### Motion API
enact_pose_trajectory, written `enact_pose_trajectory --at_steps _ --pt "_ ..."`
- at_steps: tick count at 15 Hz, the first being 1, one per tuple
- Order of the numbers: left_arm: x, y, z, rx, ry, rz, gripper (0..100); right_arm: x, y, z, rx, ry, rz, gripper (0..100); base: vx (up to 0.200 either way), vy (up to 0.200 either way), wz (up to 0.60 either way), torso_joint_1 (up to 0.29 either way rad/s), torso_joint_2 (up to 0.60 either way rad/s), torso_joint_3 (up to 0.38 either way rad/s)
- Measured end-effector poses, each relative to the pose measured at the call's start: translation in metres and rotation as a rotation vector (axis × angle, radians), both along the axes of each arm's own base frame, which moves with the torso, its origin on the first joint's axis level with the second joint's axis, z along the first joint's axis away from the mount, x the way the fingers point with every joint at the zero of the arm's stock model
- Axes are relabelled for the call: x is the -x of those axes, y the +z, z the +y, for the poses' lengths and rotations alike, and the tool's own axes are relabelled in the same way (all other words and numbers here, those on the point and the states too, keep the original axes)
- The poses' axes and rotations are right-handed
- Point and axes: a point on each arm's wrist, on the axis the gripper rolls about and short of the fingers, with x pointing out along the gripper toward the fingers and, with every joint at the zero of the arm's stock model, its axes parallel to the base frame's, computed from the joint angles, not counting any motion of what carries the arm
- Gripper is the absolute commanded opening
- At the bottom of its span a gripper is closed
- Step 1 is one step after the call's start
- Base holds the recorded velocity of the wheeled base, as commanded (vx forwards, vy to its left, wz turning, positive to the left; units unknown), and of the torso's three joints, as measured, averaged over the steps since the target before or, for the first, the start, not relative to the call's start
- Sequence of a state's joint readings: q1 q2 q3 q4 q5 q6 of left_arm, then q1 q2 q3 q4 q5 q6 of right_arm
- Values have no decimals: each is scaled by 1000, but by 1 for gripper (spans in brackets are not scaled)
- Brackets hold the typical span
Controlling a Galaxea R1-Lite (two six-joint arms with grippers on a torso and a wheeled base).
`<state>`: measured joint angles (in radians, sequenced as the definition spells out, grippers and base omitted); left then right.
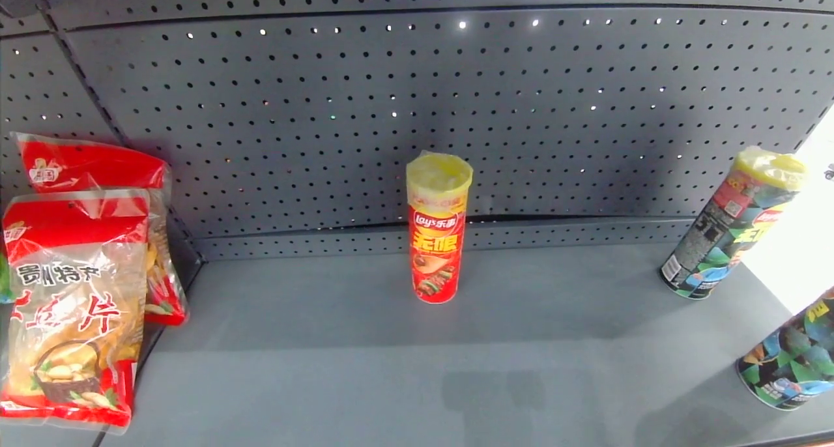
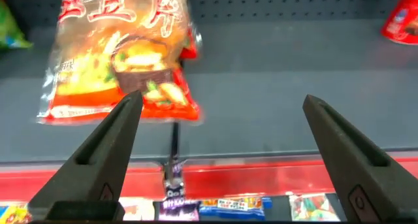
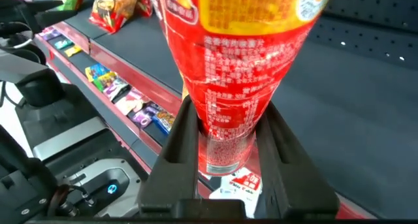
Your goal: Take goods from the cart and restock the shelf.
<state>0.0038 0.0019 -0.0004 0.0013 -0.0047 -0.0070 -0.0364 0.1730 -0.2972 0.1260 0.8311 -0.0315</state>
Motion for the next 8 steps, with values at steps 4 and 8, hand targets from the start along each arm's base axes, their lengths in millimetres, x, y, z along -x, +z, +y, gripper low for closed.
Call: enact_pose_trajectory --at_steps 4,8 --pt "0 0 0 0 -2 1 100 0 0 0 0 -1 -2 0 -100 0 0 4 2 -1" --pt "0 0 0 -1 -2 1 100 0 0 0 0 1 1 0 -100 0 0 4 1 1"
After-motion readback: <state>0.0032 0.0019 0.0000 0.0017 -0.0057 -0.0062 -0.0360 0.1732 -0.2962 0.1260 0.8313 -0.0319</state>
